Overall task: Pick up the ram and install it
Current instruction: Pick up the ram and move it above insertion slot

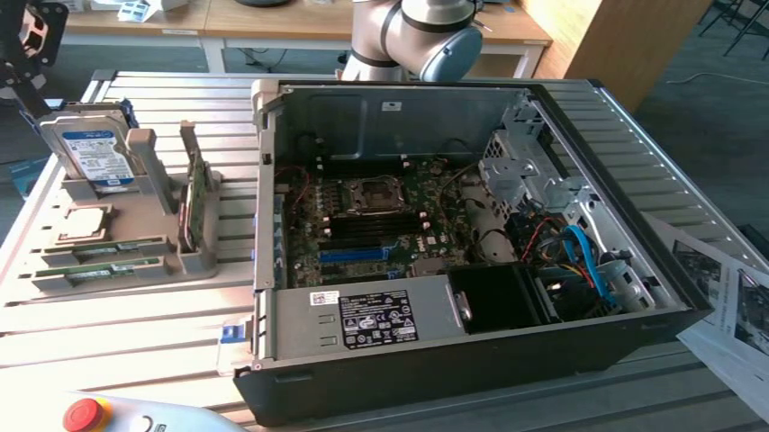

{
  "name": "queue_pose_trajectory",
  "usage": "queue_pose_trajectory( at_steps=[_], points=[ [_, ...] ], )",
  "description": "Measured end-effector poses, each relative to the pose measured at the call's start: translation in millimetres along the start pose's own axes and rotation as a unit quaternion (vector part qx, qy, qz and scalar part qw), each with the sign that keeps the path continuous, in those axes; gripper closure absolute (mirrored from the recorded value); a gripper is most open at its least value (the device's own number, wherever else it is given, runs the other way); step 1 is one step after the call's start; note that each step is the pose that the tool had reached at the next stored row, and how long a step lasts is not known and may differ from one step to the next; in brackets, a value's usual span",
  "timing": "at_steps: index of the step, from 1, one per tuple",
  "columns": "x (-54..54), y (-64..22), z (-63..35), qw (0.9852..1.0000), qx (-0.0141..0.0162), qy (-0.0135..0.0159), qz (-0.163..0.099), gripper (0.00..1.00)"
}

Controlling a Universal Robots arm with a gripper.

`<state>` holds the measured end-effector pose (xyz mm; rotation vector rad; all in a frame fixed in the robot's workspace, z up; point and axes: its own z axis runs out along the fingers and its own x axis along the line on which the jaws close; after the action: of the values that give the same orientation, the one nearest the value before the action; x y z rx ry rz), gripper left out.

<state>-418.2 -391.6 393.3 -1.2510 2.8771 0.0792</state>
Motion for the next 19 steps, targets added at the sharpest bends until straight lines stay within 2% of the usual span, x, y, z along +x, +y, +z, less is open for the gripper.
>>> queue_pose_trajectory(
  at_steps=[6,11,15,19],
  points=[
    [0.0,0.0,0.0,0.999,-0.001,0.0019,-0.044,0.9],
    [0.0,0.0,0.0,0.9967,-0.0019,0.0036,-0.081,0.9],
    [0.0,0.0,0.0,0.9932,-0.0027,0.0052,-0.116,0.9],
    [0.0,-0.1,0.0,0.9885,-0.0035,0.0067,-0.151,0.9]
  ],
)
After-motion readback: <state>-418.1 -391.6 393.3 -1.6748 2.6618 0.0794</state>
